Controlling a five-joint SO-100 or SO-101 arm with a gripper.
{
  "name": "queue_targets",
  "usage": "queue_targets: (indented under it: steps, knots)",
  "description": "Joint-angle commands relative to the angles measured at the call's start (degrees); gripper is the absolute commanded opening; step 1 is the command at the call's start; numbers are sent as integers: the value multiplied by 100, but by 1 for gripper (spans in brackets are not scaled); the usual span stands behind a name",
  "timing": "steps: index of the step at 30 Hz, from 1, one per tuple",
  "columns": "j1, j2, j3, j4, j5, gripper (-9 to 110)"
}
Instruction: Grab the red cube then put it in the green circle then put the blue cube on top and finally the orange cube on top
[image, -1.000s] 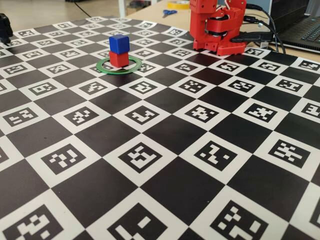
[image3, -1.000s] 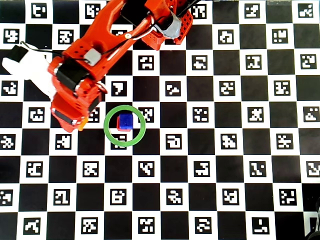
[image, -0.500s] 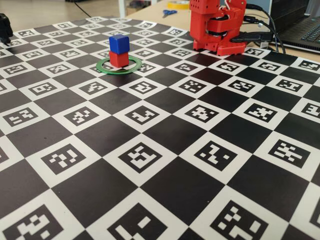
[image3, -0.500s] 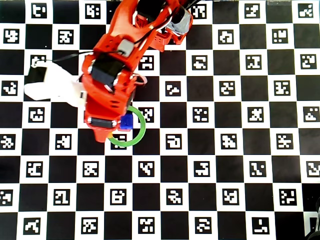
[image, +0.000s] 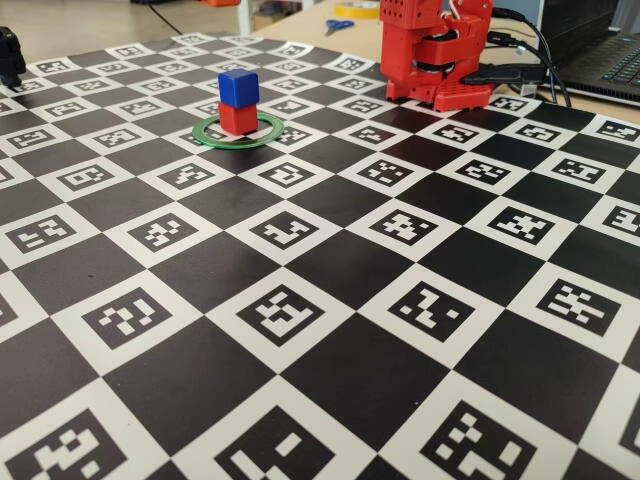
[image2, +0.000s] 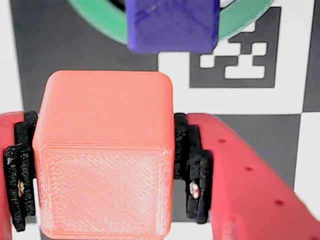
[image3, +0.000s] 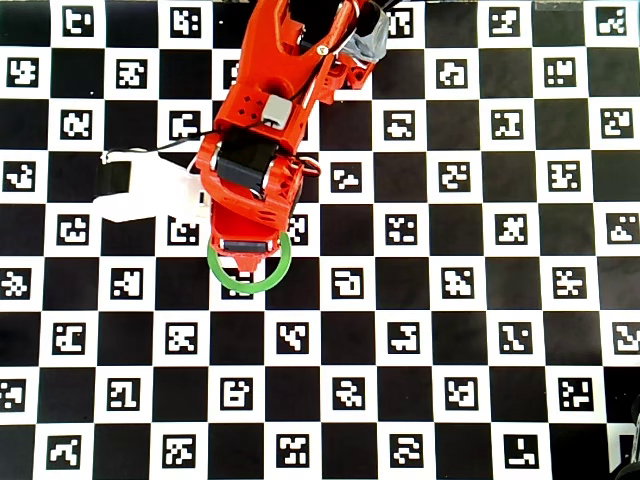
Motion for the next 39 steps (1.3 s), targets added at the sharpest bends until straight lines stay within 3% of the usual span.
queue_targets:
  steps: [1, 15, 39]
  knots:
    - [123, 606, 255, -352, 18, 6]
    - [272, 1072, 1617, -1547, 404, 6]
    - [26, 1195, 2127, -1767, 466, 6]
